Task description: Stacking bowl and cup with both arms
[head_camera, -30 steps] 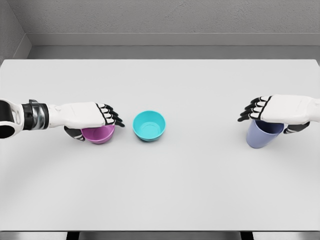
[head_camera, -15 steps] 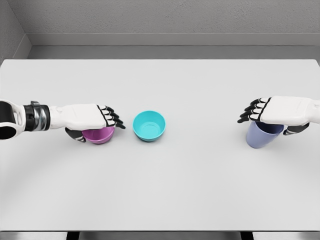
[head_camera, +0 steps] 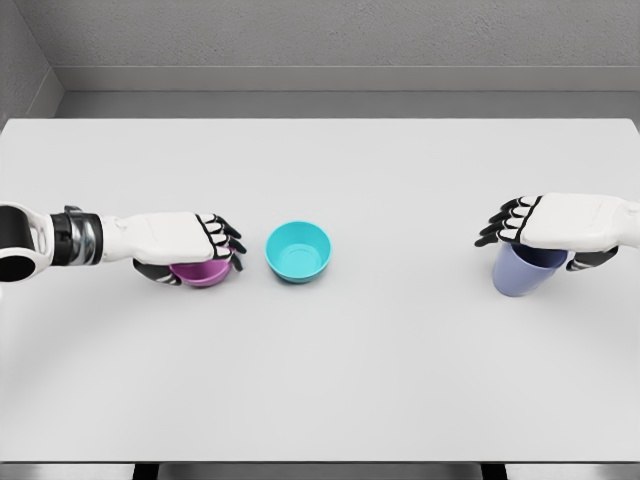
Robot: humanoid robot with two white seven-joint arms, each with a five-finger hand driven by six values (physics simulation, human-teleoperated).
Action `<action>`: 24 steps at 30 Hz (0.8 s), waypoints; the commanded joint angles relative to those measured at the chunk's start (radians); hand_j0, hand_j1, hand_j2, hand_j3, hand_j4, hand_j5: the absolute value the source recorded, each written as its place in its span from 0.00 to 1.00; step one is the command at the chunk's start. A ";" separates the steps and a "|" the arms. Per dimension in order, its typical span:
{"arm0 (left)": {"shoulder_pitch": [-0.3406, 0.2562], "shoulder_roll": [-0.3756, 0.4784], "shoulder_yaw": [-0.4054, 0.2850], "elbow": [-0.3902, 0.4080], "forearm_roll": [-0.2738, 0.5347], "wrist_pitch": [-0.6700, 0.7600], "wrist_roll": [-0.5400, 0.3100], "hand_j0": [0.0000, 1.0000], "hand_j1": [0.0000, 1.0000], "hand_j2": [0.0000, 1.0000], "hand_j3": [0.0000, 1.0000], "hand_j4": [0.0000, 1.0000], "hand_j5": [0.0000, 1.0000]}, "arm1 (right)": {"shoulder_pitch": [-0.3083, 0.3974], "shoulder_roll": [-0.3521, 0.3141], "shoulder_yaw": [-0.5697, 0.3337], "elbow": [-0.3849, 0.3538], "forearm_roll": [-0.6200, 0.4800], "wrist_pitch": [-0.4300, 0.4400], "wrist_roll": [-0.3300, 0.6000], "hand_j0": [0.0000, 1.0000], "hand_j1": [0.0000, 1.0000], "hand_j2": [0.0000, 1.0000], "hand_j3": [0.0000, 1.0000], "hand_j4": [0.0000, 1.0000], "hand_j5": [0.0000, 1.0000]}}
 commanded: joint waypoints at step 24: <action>-0.146 -0.089 0.001 -0.057 0.035 0.003 0.000 0.67 0.67 0.67 0.67 0.67 0.67 | 0.000 -0.001 0.000 0.001 -0.004 0.002 0.000 1.00 1.00 1.00 1.00 1.00 1.00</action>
